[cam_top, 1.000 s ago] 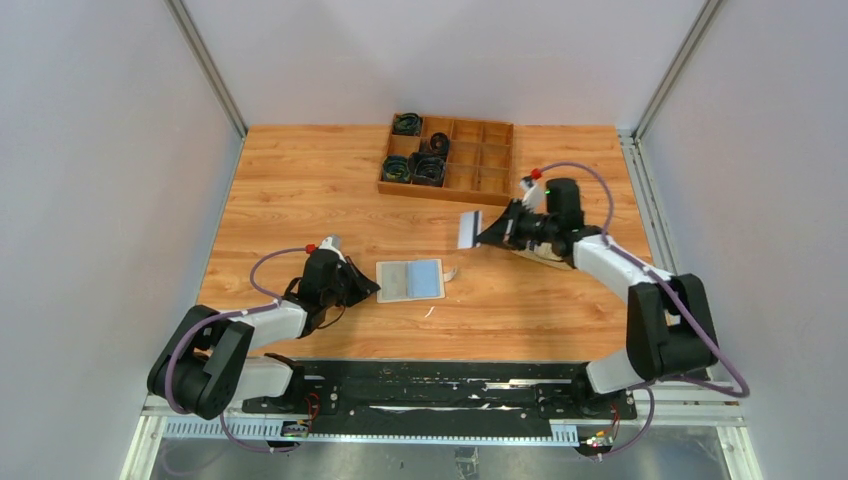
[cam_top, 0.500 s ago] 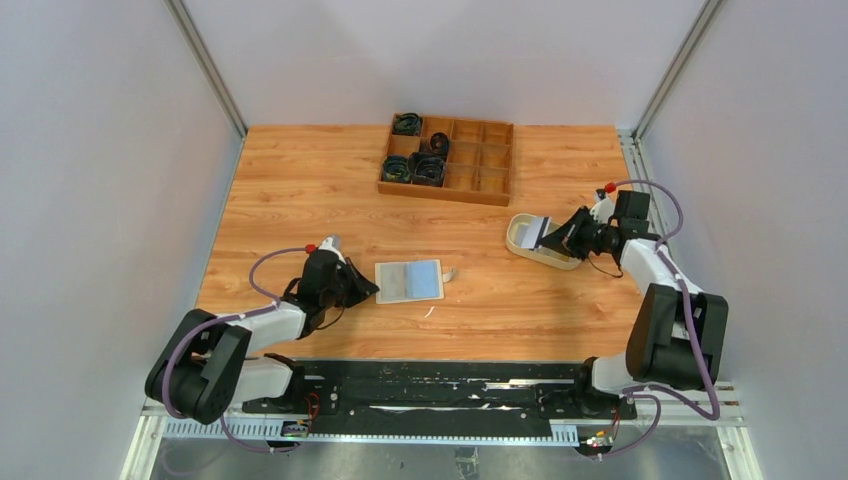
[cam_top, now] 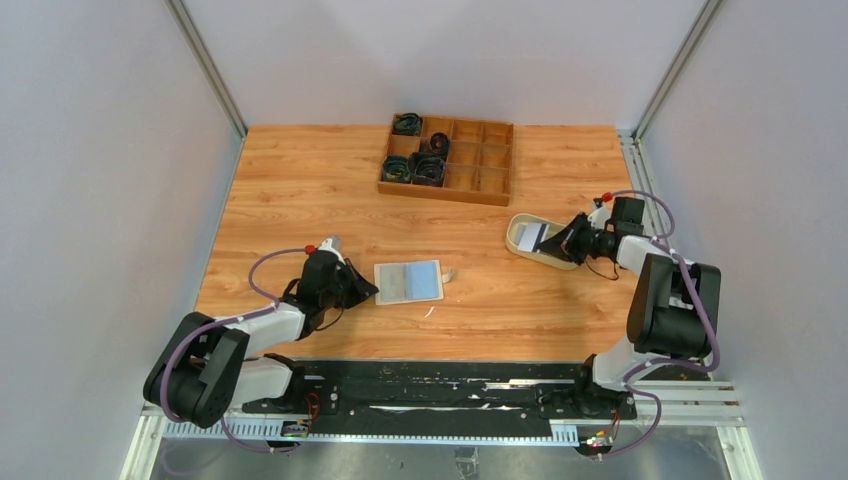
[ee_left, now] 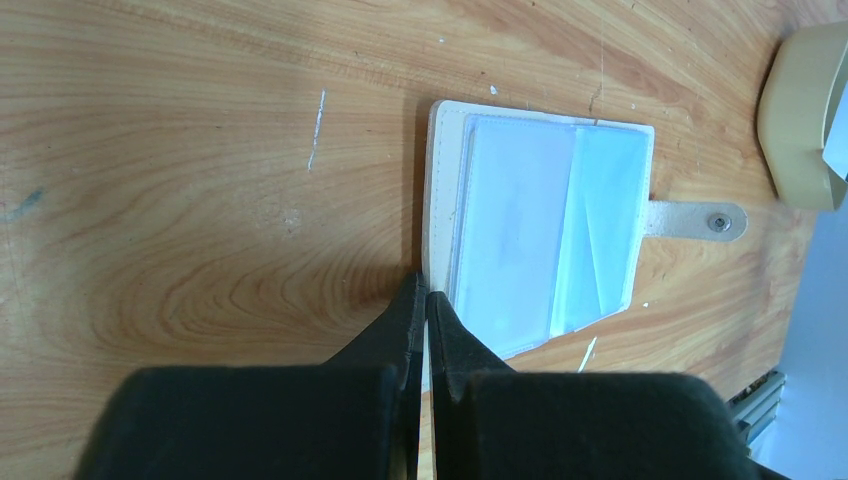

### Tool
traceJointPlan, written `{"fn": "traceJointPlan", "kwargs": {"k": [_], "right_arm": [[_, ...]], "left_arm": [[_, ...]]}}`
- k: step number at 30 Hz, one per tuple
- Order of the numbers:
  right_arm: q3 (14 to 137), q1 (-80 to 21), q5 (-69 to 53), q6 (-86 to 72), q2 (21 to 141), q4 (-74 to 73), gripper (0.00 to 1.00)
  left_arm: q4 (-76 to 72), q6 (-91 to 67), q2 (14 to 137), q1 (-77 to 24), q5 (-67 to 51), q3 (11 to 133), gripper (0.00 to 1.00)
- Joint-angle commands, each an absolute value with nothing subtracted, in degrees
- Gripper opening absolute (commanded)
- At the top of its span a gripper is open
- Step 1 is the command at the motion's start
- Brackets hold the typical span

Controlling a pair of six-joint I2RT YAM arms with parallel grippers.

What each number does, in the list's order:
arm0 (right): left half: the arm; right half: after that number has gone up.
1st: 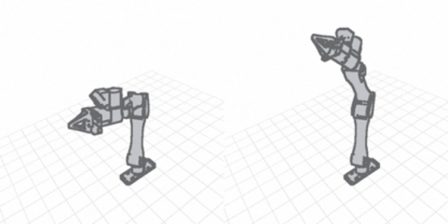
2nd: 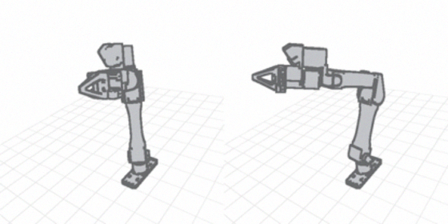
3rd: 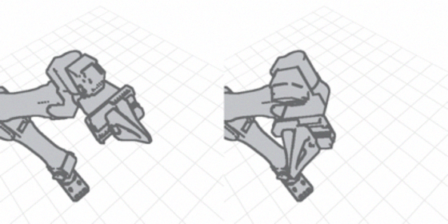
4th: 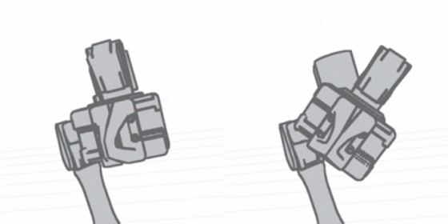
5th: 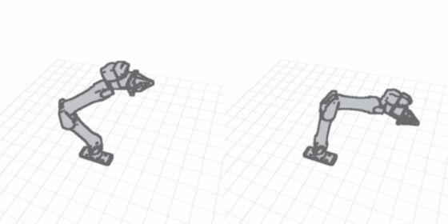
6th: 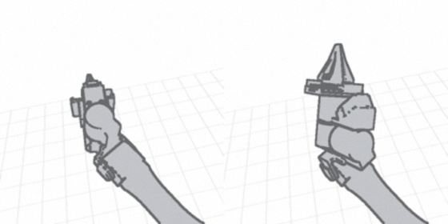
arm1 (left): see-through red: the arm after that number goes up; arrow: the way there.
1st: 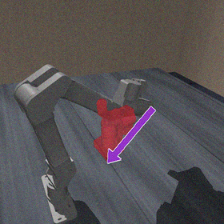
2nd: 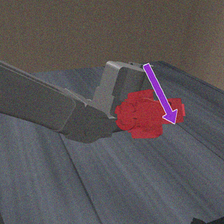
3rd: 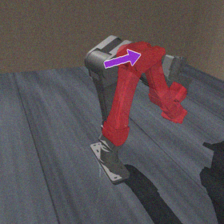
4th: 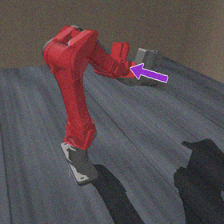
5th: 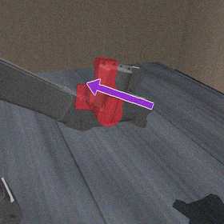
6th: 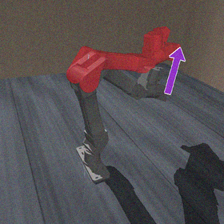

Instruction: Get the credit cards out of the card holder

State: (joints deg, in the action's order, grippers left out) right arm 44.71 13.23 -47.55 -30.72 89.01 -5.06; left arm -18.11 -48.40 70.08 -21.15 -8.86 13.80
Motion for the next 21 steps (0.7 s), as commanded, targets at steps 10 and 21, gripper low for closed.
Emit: {"fn": "traceJointPlan", "kwargs": {"k": [10,21], "right_arm": [[45.20,14.03,-48.28,-34.49,94.81,-0.53,0.00],[48.40,13.78,-47.42,-33.39,96.15,-3.09,0.00]], "left_arm": [[-14.15,-46.85,71.69,-21.27,-8.00,14.72,0.00],[-14.15,-46.67,72.69,-21.27,-7.81,15.07,0.00]]}}
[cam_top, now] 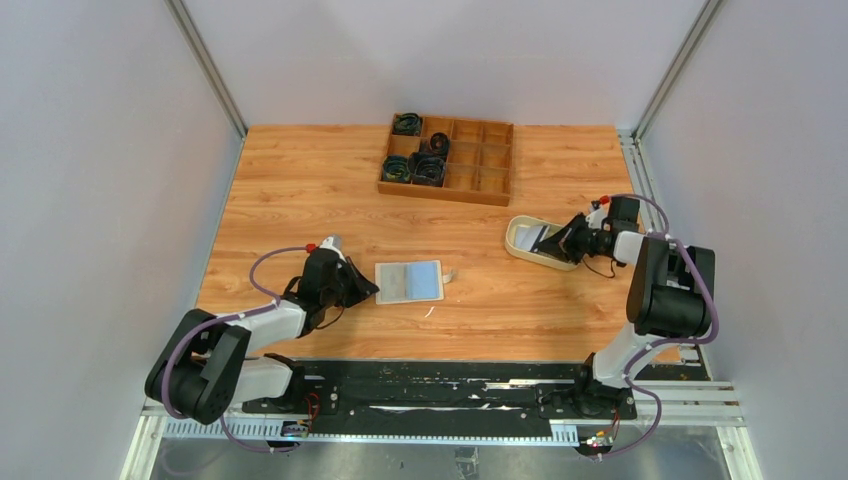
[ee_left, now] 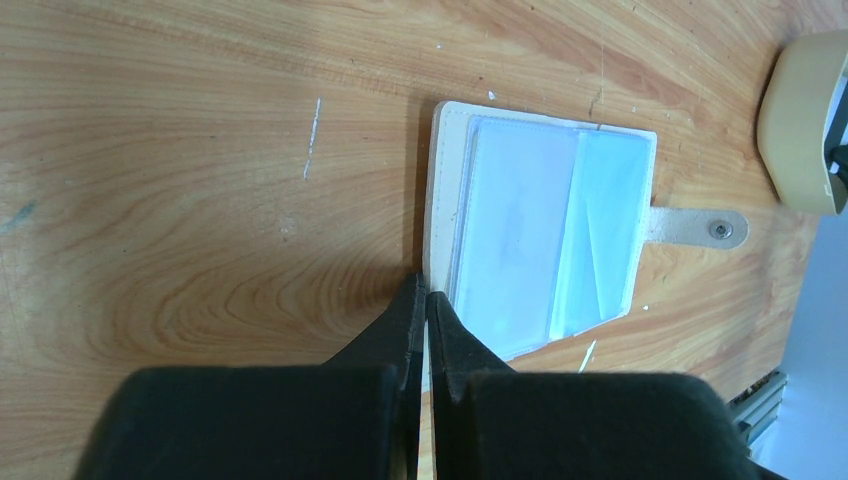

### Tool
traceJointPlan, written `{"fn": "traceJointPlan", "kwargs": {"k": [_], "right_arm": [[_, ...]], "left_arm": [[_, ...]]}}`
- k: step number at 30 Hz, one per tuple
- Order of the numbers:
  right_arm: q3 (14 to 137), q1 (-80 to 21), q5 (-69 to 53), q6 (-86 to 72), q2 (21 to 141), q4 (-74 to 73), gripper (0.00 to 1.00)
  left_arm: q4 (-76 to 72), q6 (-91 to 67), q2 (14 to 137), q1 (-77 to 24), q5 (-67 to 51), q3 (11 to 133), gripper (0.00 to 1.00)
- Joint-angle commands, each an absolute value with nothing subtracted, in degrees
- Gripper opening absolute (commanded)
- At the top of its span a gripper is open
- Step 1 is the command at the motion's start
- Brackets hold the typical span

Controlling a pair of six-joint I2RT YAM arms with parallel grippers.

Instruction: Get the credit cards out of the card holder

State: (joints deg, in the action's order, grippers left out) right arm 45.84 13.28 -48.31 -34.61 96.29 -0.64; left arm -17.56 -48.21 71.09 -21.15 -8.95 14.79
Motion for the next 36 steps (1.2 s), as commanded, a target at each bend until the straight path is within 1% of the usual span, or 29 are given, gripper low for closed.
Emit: {"fn": "traceJointPlan", "kwargs": {"k": [1,19,20,21,22,24,27,32,34,35,36], "right_arm": [[48.76,13.72,-47.38,-33.16,96.18,-3.47,0.00],[55.60,8.51,-46.15,-29.62,101.73,-9.59,0.00],[55.98,8.29,-45.72,-29.28,101.58,-10.06,0.02],[56.06,8.19,-44.96,-28.87,100.97,-10.57,0.07],[56.28,8.11,-44.09,-28.45,100.31,-11.12,0.13],[56.96,8.01,-41.97,-27.17,98.66,-13.13,0.29],[58.79,7.91,-38.81,-25.01,95.82,-16.89,0.48],[61.74,5.57,-32.14,-22.41,88.25,-22.05,0.58],[64.64,0.98,-24.21,-20.09,84.76,-25.33,0.63],[65.82,-3.28,-19.62,-18.95,82.98,-26.29,0.67],[66.54,-6.86,-17.34,-18.66,82.44,-26.59,0.69]], "left_arm": [[-14.16,-46.63,72.91,-21.27,-7.80,15.19,0.00],[-14.21,-46.32,73.32,-21.27,-7.84,15.12,0.00],[-14.24,-46.40,73.11,-21.27,-7.76,15.10,0.00],[-14.16,-46.40,73.07,-21.27,-7.81,15.05,0.00],[-14.16,-46.41,72.90,-21.26,-7.88,15.05,0.00],[-14.19,-46.41,72.73,-21.27,-7.89,15.08,0.00],[-14.19,-46.41,72.65,-21.27,-8.23,15.20,0.00],[-13.67,-47.02,71.29,-21.27,-9.81,15.92,0.00],[-12.88,-46.91,70.37,-21.27,-10.06,16.55,0.00],[-12.57,-46.81,69.72,-21.27,-10.15,16.89,0.00],[-12.47,-46.72,69.55,-21.27,-10.26,17.02,0.00]]}}
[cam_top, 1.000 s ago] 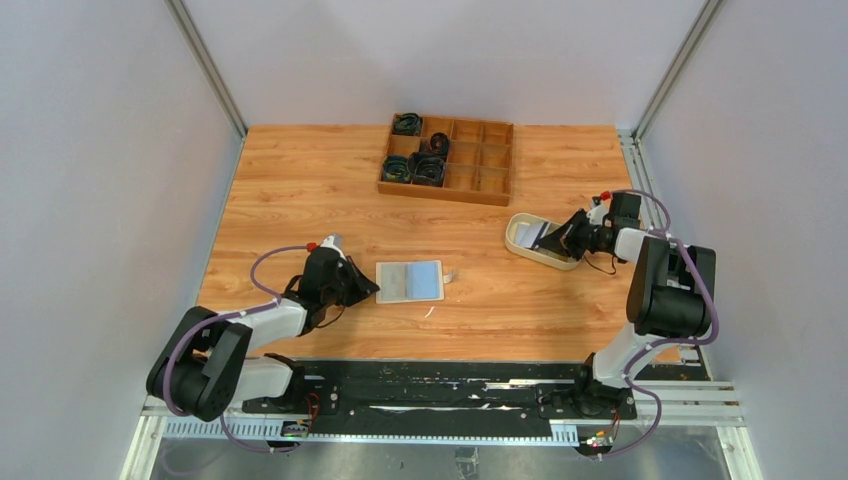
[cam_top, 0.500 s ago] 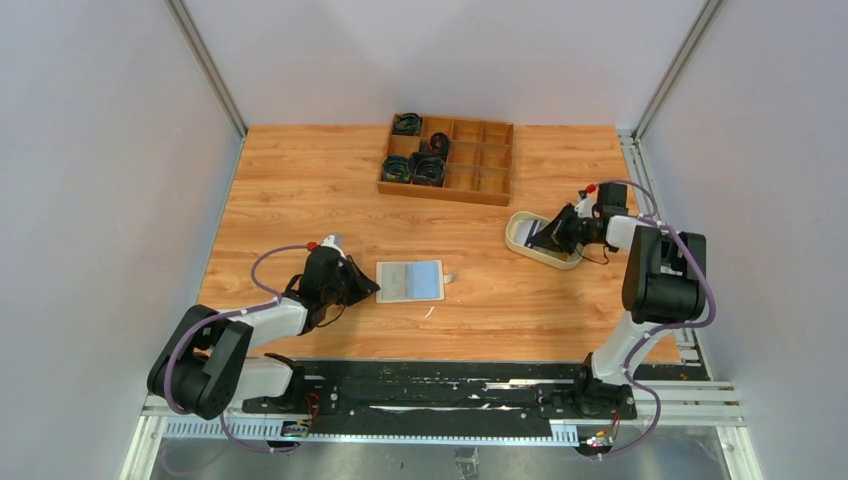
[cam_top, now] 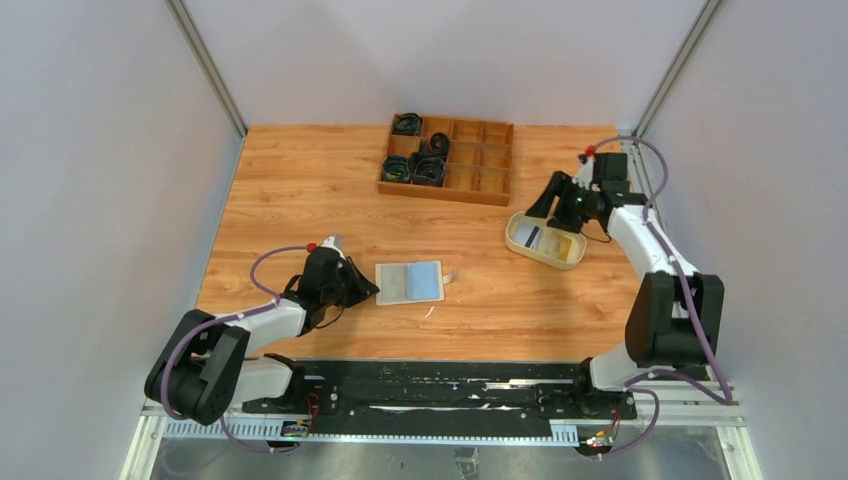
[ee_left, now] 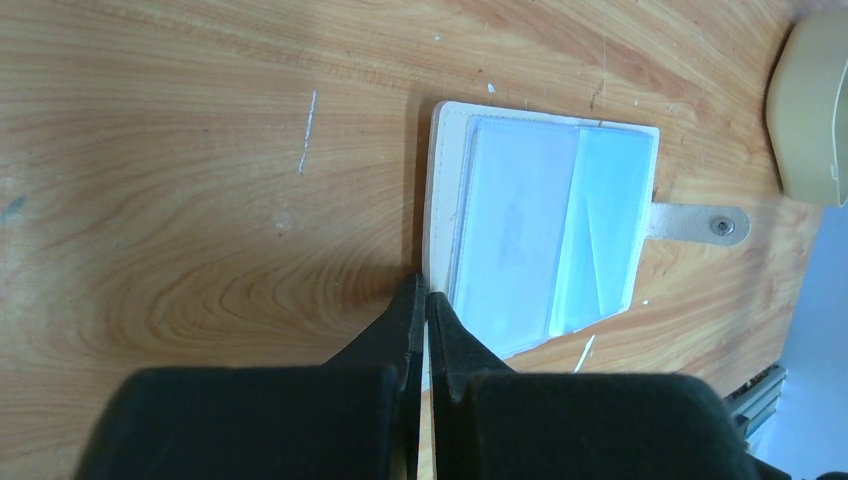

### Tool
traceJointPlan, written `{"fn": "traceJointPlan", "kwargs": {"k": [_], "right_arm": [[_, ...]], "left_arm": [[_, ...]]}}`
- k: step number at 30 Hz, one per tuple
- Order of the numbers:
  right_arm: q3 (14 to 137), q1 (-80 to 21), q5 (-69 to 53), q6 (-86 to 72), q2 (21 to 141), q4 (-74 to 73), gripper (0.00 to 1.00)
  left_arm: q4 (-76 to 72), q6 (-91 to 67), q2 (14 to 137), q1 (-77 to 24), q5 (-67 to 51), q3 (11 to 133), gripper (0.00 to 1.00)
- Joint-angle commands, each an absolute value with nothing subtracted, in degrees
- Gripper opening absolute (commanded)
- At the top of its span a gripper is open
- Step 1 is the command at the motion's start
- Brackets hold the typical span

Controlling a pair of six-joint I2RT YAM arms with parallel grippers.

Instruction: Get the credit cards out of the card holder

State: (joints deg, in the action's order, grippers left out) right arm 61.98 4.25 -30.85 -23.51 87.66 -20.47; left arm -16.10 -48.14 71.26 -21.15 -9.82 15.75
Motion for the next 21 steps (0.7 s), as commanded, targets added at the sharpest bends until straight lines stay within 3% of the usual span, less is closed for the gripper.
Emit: {"fn": "traceJointPlan", "kwargs": {"k": [1,5,9,21], "right_arm": [[67.29,-10.94,-15.75,-18.68,82.03,-26.58,0.71],[70.71,-29.41,-10.36,-20.61,86.34,-25.53,0.77],[74.71,-41.73,-7.89,-24.93,95.13,-23.25,0.78],[99.72,-55.31,2.34,-30.21,118.44,-36.24,0.78]], "left_arm": [[-12.42,-46.74,69.33,-21.27,-10.35,17.17,0.00],[-12.40,-47.05,69.02,-21.27,-11.07,17.67,0.00],[-12.39,-48.05,67.03,-21.35,-11.23,17.20,0.00],[-12.33,-51.43,64.15,-21.44,-10.72,14.92,0.00]]}}
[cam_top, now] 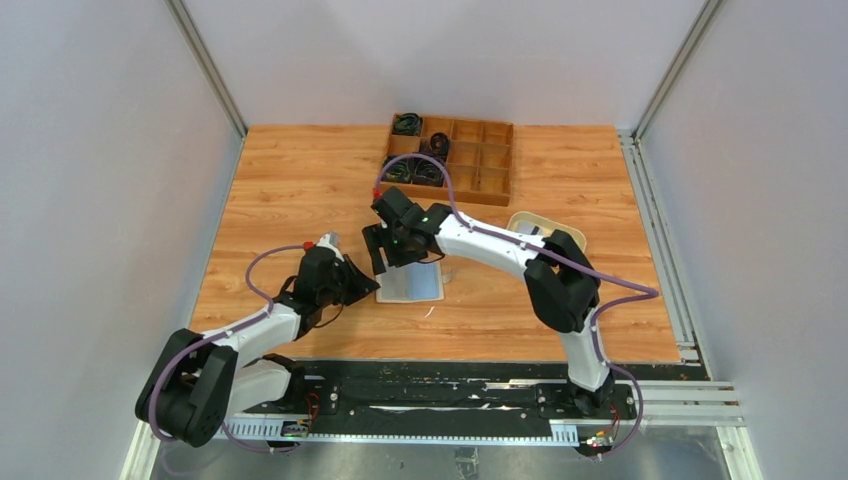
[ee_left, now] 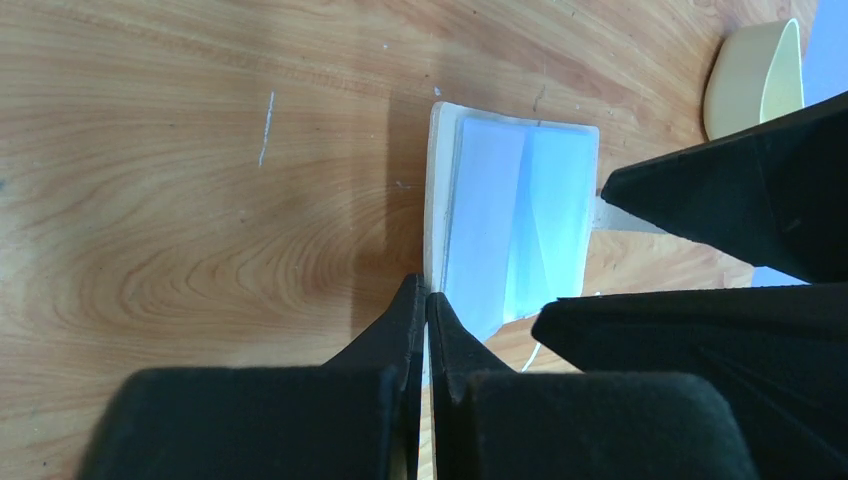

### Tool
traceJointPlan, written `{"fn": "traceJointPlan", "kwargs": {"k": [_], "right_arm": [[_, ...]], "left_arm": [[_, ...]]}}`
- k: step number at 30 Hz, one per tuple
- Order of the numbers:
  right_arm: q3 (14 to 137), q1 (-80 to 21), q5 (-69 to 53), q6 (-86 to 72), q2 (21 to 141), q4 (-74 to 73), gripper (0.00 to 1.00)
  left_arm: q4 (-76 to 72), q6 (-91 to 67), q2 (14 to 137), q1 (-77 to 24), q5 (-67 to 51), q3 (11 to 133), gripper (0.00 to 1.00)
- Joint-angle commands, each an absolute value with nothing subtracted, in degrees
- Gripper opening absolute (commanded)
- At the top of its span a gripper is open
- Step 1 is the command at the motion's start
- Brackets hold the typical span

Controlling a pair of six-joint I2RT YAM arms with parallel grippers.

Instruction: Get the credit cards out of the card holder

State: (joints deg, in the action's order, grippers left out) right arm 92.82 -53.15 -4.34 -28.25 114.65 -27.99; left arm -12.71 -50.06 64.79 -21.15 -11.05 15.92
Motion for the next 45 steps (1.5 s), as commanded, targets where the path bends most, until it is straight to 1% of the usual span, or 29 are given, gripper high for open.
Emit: {"fn": "traceJointPlan", "kwargs": {"k": [1,17,25,37,42,45], "right_arm": [[100.97,-55.65,3.24,-30.44,119.49,-37.30,0.78],[108.05,-57.43,5.85,-30.86,128.46,-43.52,0.78],[113.69,-58.67,12.77,-28.40,131.95,-49.24,0.78],[114.11,-60.69,20.26,-24.96,133.70,-54.62,0.80],[113.38,-61.08,22.77,-23.46,133.69,-55.29,0.82],[114.28,-61.19,24.44,-22.22,133.19,-55.29,0.89]], "left_arm": [[-12.38,-51.57,64.15,-21.44,-10.62,14.86,0.00],[-12.39,-51.42,64.88,-21.88,-9.56,15.00,0.00],[-12.39,-51.24,65.16,-21.95,-9.03,14.79,0.00],[-12.39,-51.41,65.42,-21.92,-7.66,14.60,0.00],[-12.39,-51.42,65.79,-21.90,-7.51,14.61,0.00],[-12.40,-51.33,66.03,-21.92,-7.60,14.74,0.00]]}}
